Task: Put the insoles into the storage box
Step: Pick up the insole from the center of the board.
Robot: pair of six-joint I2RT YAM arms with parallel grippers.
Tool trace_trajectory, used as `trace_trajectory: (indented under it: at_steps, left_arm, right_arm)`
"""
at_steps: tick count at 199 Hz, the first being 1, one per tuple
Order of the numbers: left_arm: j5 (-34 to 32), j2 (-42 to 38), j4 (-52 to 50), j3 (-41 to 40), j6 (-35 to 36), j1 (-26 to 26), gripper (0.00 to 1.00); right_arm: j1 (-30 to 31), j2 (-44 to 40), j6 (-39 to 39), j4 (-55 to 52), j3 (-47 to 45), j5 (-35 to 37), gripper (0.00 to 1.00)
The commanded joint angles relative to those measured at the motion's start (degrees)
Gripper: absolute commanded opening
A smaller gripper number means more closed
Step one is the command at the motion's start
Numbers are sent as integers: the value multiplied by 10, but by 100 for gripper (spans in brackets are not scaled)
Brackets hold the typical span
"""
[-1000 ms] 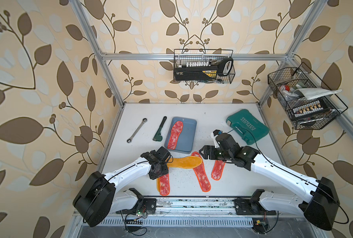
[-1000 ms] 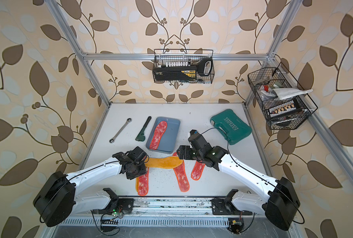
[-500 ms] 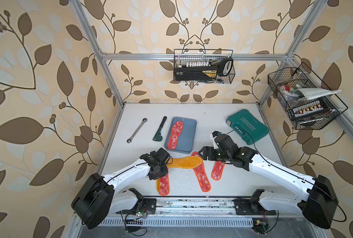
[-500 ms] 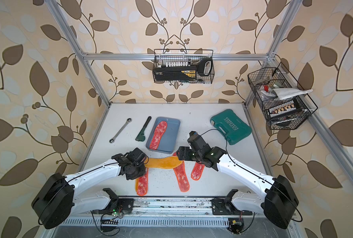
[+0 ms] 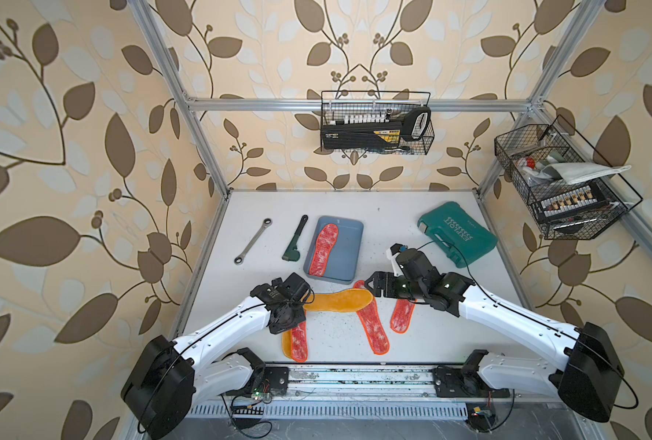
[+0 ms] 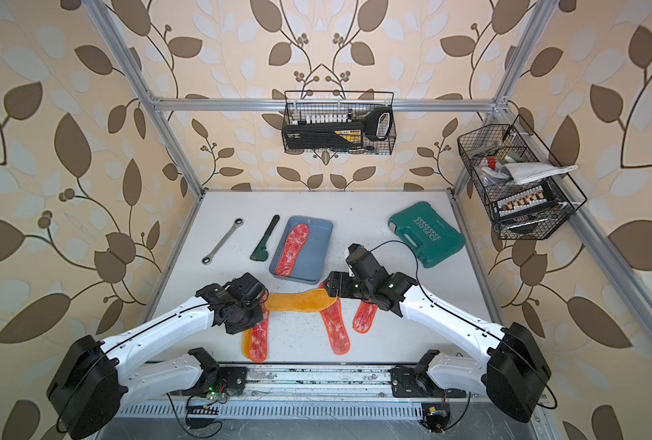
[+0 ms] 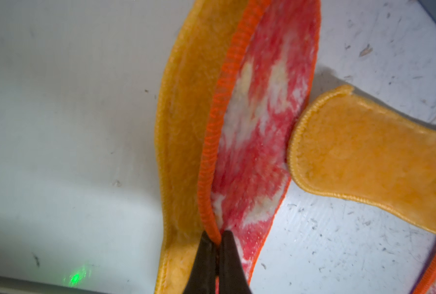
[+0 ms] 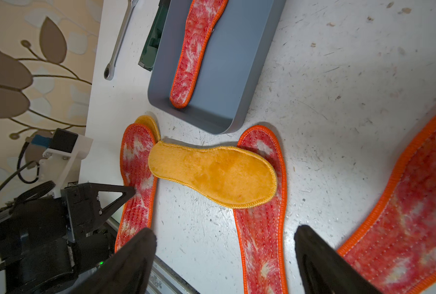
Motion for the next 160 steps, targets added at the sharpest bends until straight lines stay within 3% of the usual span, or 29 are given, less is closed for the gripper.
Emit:
trace_trajectory:
  at_steps: [1,25,104,160]
  left_arm:
    - [-48,-29,-73,45,11,-4,0]
    - [-52,-48,-89,64,21,-4,0]
    - [37,-76,-10,50,55,-4,0]
    - [94,-84,68,13,53,-4,2]
  right_arm:
    - [4,7,9,17,-8,-17,87]
    - [8,9,12,22,-5,-22,87]
    - [30,20,14,35,-4,-29,87]
    - [94,91,68,137,-12,-71,85]
